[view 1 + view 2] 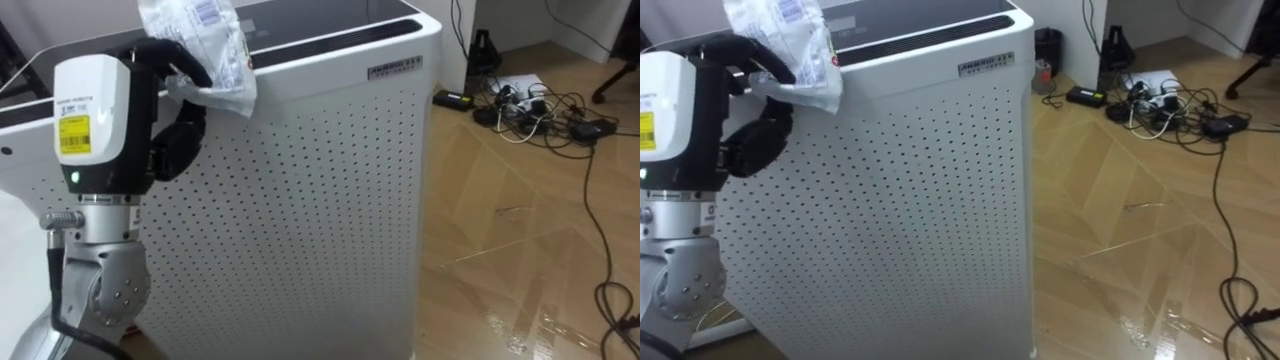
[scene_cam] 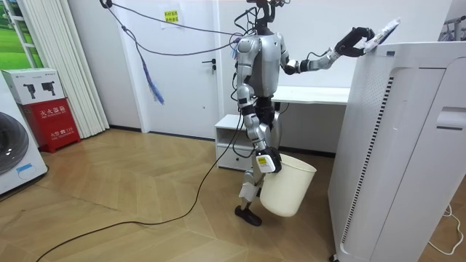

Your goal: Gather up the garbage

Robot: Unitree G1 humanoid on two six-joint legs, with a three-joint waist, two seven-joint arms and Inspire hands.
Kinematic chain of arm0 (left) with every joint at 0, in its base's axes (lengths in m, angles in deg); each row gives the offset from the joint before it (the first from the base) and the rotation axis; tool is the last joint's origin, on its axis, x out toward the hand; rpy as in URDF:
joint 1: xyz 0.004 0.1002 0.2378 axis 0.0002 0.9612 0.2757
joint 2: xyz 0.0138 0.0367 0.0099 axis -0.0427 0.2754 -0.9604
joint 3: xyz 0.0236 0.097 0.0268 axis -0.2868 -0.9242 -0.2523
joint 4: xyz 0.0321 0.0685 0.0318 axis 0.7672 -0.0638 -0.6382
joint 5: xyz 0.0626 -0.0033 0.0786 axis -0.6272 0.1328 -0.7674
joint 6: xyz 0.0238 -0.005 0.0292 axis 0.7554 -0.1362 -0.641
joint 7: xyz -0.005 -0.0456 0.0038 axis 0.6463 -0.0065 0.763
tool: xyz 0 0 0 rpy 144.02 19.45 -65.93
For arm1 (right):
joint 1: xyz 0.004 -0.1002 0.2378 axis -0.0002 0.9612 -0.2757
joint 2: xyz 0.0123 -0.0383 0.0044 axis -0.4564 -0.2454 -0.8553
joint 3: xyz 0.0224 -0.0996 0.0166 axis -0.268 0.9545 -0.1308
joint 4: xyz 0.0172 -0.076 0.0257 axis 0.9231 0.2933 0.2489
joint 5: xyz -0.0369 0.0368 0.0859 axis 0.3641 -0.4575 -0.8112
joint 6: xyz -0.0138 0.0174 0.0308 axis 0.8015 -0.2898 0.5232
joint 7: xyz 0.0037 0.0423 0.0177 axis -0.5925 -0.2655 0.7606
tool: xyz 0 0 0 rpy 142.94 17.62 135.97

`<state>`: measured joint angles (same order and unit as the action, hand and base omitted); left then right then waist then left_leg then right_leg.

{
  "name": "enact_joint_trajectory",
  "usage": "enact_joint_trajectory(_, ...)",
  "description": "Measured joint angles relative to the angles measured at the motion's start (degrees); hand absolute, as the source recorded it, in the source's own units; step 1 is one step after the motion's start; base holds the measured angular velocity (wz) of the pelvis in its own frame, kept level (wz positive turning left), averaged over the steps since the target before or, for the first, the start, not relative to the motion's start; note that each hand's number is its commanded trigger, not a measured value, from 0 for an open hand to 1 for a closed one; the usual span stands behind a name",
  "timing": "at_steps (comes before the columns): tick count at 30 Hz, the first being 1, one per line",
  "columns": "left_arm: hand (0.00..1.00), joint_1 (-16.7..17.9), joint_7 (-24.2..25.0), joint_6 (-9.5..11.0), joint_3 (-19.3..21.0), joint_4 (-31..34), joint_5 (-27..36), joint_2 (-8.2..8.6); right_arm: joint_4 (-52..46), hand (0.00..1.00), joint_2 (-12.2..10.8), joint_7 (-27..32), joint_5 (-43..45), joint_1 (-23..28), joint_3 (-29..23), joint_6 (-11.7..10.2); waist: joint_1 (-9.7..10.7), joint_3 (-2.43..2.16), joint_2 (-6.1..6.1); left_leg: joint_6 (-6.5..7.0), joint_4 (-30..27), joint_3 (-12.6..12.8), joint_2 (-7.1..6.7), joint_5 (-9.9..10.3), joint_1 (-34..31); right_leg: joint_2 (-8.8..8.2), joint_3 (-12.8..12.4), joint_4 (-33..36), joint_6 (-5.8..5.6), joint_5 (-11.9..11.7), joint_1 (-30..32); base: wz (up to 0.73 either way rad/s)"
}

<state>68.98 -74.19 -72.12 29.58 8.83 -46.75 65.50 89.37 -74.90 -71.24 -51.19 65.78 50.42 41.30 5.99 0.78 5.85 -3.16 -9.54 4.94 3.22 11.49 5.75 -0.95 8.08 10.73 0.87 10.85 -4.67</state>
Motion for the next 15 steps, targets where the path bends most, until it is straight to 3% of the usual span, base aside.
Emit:
enact_joint_trajectory(8,1.00,-0.1,-0.8,0.0,-0.4,-0.2,0.4,0.09,0.1,1.00,0.0,0.1,-0.5,0.0,0.1,0.0,0.1,0.22,-0.34,0.00,0.0,0.1,-0.02,0.0,0.0,0.02,-0.1,-0.1,0.00,0.0,0.1,0.00)
enact_joint_trajectory(13,1.00,-0.1,-1.1,-0.1,-0.7,1.7,2.9,1.44,0.9,1.00,-0.1,0.1,-0.5,-1.1,1.3,0.0,-0.2,0.30,-1.28,0.04,0.0,0.0,-0.02,0.0,-0.2,0.06,-0.1,0.0,0.00,0.0,0.7,0.00)
enact_joint_trajectory(15,1.00,0.3,0.0,-1.1,-0.7,4.8,2.7,2.82,1.1,1.00,-0.3,0.1,-0.5,-1.3,1.5,0.0,-0.4,0.02,-1.82,0.04,0.0,-0.2,-0.05,0.0,-0.6,0.05,0.1,-0.3,0.00,0.0,0.8,0.05)
